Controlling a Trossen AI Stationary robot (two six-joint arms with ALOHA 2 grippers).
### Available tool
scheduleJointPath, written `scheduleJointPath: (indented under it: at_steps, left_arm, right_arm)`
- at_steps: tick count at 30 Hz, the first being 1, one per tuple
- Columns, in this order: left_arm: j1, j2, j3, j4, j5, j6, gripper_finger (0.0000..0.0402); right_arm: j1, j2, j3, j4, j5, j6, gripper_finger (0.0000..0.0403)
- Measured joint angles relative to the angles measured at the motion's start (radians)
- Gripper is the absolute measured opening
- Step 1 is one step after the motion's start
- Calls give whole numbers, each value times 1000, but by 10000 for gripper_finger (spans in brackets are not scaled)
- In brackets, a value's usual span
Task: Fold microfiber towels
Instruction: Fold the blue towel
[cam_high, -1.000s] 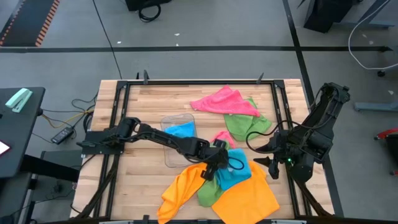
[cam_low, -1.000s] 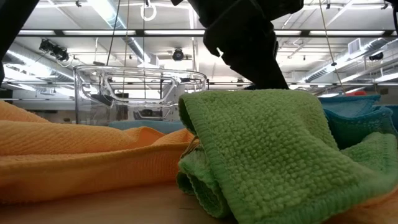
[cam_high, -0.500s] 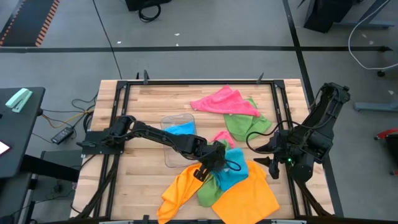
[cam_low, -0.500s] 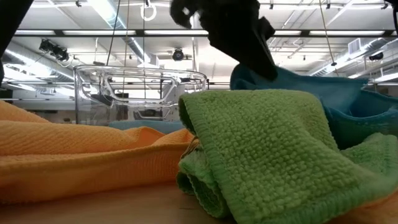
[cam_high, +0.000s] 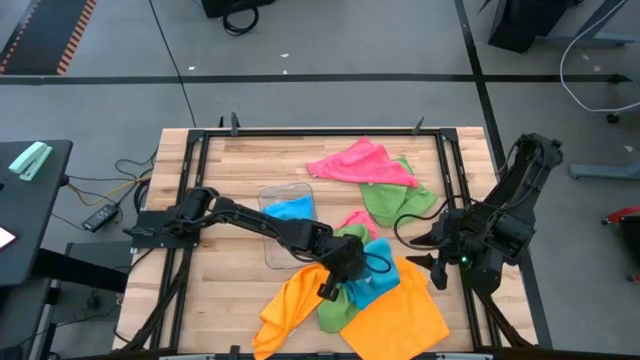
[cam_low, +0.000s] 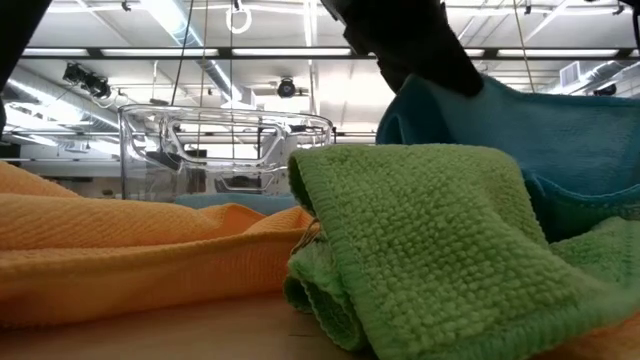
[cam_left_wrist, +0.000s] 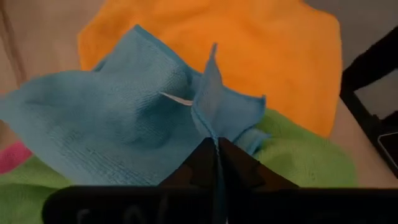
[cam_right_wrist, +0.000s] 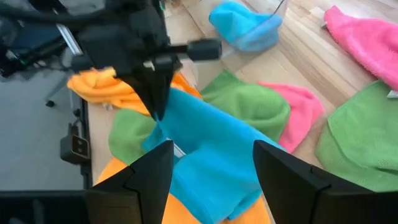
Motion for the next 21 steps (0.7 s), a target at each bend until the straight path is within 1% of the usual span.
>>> scheduleJointPath:
  at_steps: [2,6,9,12,14,17,21]
  left_arm:
    - [-2,0,0,11,-16,-36,30]
    - [13,-24,-1,57,-22,-170,9]
    - [32,-41,1,110,-26,-289,13]
    - [45,-46,0,153,-34,-377,18]
    - [49,-48,0,180,-35,-397,11]
    - [50,-48,0,218,-35,-397,8]
    - [50,-48,0,265,-37,-397,17]
  right_arm:
    - [0,28,0,1,-15,8,229]
    - [0,91,0,61,-35,12,229]
    - [0,119,0,128,-36,-13,229]
    - [-7,129,0,150,-37,-23,229]
    - [-15,129,0,145,-40,-31,229]
    - [-33,129,0,145,-58,-82,229]
    - [-69,133,0,133,-132,-144,229]
